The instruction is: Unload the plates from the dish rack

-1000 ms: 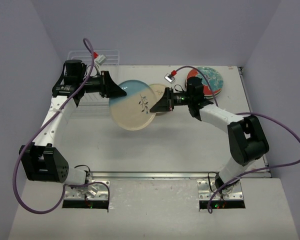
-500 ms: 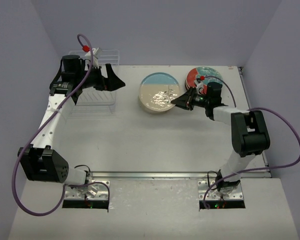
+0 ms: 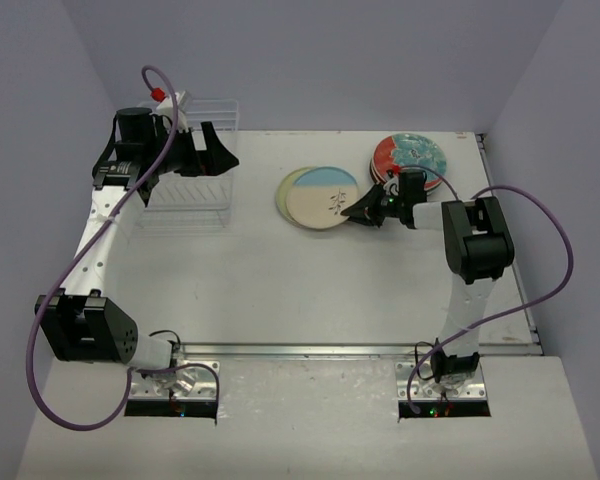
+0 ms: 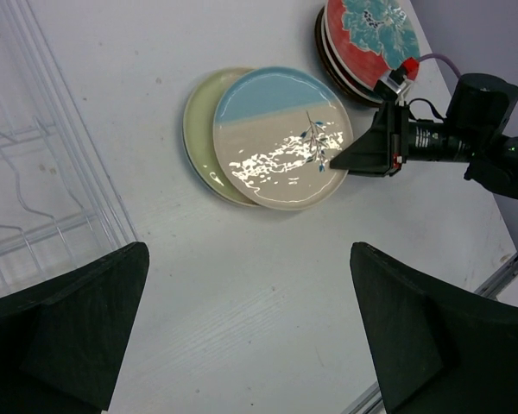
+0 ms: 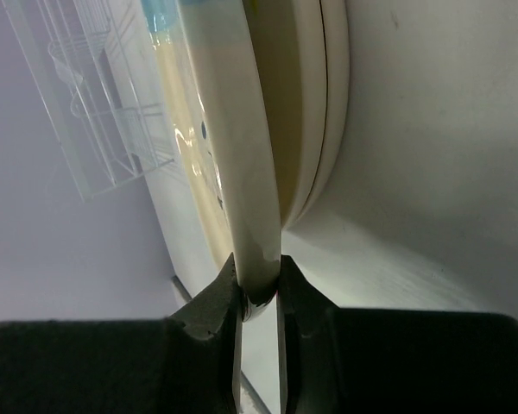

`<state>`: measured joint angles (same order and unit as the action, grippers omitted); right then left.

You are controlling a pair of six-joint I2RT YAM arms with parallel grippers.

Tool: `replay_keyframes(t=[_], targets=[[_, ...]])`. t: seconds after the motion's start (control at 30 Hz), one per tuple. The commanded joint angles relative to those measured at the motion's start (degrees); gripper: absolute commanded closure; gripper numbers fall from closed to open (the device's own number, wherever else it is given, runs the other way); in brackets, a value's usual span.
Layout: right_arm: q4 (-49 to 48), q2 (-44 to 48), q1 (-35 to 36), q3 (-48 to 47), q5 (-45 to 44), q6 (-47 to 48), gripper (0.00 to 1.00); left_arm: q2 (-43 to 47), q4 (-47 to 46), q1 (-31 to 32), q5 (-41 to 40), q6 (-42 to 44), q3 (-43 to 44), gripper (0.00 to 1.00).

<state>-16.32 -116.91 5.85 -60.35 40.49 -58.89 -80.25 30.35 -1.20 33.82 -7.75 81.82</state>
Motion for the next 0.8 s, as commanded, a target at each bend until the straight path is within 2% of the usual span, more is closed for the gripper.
replay_keyframes(t=[0.0,0.3,0.37,0.47,0.53,0.6,0.63,0.67,0.77], targets=[[-5.3,-0.3,0.2,-5.6,1.4,0.9,1.00,0.7,-0.9,-0.5,-0.1,0.6,1.6,0.00],[6.5,-5.8,2.4,-14.4,0.3,2.7,1.00,0.6,-0.8,-0.8,0.4,0.9,0.7,0.00],[7.8,-6.3,2.9,-15.4,0.1,2.9,0.97,0.6,-0.6,-0.8,0.2,1.2,0.8,0.00],[9.5,-6.3,3.1,-16.1,-0.8,3.1,0.80,0.6,-0.1,-0.9,0.1,1.5,0.8,0.00],[12.0,-5.8,3.2,-16.4,-1.6,3.3,0.57,0.6,0.1,-1.0,0.0,1.6,0.7,0.00],[14.0,-4.9,3.2,-16.3,-3.3,3.8,0.39,0.6,0.1,-1.2,0.0,1.4,0.7,0.00],[14.9,-4.4,3.1,-15.9,-4.0,4.2,0.25,0.6,0.1,-1.2,-0.1,1.3,0.9,0.00],[16.0,-3.8,3.1,-15.6,-4.8,4.3,0.17,0.6,0.2,-1.2,-0.1,1.3,1.1,0.00],[20.3,-0.7,3.1,-14.9,-7.9,5.3,0.03,0.5,0.7,-1.3,-0.9,1.2,1.9,0.00]])
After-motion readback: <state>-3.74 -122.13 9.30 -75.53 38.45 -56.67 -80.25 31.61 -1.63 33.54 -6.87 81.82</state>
